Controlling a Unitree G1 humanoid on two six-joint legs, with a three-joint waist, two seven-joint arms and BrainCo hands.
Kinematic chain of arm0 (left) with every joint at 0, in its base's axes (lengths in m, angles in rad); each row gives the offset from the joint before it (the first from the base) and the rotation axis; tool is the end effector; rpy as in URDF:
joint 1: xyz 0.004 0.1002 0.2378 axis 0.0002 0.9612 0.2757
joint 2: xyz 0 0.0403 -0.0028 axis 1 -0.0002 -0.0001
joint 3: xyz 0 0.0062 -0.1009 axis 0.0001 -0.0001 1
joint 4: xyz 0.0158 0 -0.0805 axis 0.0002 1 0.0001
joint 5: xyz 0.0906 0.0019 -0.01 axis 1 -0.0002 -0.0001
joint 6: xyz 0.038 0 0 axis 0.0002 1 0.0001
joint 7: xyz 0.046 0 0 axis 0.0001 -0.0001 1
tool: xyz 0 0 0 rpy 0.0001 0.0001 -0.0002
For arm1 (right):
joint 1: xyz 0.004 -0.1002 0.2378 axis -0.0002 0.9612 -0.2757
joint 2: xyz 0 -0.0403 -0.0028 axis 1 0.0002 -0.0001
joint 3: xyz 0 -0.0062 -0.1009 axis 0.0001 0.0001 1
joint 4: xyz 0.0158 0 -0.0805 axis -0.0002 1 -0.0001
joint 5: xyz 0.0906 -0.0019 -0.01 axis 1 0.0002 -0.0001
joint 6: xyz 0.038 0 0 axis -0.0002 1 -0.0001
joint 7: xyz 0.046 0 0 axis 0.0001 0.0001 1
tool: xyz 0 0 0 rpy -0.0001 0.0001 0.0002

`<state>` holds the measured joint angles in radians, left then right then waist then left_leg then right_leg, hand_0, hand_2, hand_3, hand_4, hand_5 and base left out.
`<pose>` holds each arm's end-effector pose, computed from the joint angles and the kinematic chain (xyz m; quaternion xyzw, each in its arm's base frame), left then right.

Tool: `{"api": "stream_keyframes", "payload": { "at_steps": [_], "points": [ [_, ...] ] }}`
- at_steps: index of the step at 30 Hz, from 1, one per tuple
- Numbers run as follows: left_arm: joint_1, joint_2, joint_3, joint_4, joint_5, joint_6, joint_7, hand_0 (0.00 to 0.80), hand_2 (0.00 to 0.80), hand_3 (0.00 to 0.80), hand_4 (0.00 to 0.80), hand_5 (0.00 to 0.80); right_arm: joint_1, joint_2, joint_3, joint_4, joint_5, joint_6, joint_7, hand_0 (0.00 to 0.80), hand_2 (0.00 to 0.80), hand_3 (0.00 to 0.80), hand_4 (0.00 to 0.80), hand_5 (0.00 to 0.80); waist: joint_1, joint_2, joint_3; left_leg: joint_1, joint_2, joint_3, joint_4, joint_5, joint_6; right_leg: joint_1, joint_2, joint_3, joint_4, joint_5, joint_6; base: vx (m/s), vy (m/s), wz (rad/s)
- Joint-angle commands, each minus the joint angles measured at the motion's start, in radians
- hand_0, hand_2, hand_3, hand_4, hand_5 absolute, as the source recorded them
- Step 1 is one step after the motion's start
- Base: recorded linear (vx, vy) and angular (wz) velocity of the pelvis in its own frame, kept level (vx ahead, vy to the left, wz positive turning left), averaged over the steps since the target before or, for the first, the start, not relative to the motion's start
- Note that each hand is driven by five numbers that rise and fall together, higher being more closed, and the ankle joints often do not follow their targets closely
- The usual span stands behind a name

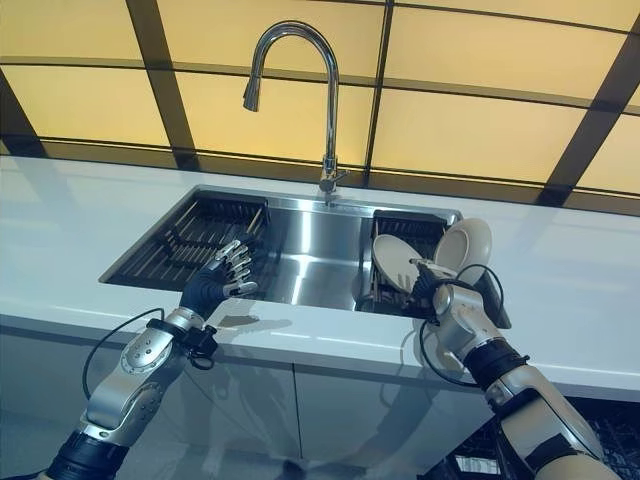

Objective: Take plates into dishwasher

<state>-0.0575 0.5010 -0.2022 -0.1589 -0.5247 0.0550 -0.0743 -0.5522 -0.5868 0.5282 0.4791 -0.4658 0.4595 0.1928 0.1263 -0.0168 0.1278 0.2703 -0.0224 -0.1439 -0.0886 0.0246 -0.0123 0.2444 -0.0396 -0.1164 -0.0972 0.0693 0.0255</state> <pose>0.2005 0.1896 0.0851 -0.0119 -0.0198 -0.1720 0.9848 0.2810 -0.2144 0.0769 -0.5855 0.2299 0.0888 0.7723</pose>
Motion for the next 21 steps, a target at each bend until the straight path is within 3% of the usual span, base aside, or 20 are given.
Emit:
{"api": "stream_keyframes", "payload": {
  "at_steps": [1, 6, 10, 15, 21],
  "points": [
    [-0.051, 0.006, -0.019, 0.017, -0.001, -0.035, 0.018, 0.0, 0.0, 0.0, 0.0, 0.0, -0.128, -0.022, 0.055, 0.029, 0.018, 0.018, -0.022, 0.0, 0.0, 0.0, 0.0, 0.0, 0.006, 0.017, -0.004, -0.033, -0.015, -0.002, 0.001, 0.006, 0.019, 0.0, -0.004, -0.017, 0.028, -0.03, 0.051, 0.0, 0.0, 0.0],
    [-0.103, 0.005, -0.052, 0.028, -0.003, -0.058, 0.044, 0.0, 0.0, 0.0, 0.0, 0.0, -0.183, -0.019, 0.085, 0.057, 0.032, 0.042, -0.058, 0.0, 0.0, 0.0, 0.0, 0.0, 0.011, 0.029, 0.04, -0.076, -0.019, -0.009, 0.001, 0.018, 0.022, -0.05, -0.011, -0.017, 0.052, -0.028, 0.054, -0.077, 0.01, 0.0],
    [-0.243, 0.024, -0.101, 0.066, -0.037, -0.108, 0.079, 0.0, 0.0, 0.0, 0.0, 0.0, -0.353, -0.043, 0.145, 0.159, 0.107, 0.06, -0.126, 0.0, 0.0, 0.0, 0.0, 0.0, 0.025, 0.051, 0.1, -0.171, -0.03, -0.012, 0.007, 0.016, 0.018, -0.132, -0.02, -0.02, 0.056, -0.027, 0.064, -0.283, 0.014, 0.04],
    [-0.434, 0.092, -0.121, 0.118, -0.122, -0.163, 0.093, 0.0, 0.0, 0.0, 0.0, 0.0, -0.582, -0.096, 0.244, 0.278, 0.181, 0.026, -0.183, 0.0, 0.0, 0.0, 0.0, 0.0, 0.034, 0.072, 0.167, -0.286, -0.035, -0.001, 0.001, 0.001, 0.007, -0.217, -0.023, -0.026, 0.021, -0.028, 0.077, -0.298, -0.012, 0.18],
    [-0.474, 0.083, -0.121, 0.105, -0.089, -0.152, 0.109, 0.0, 0.0, 0.0, 0.0, 0.0, -0.641, -0.088, 0.299, 0.342, 0.236, -0.018, -0.246, 0.0, 0.0, 0.0, 0.0, 0.0, 0.046, 0.062, 0.153, -0.354, -0.035, -0.003, 0.001, -0.02, 0.005, -0.273, -0.006, -0.007, 0.01, -0.056, 0.083, -0.074, -0.036, 0.01]
  ]
}}
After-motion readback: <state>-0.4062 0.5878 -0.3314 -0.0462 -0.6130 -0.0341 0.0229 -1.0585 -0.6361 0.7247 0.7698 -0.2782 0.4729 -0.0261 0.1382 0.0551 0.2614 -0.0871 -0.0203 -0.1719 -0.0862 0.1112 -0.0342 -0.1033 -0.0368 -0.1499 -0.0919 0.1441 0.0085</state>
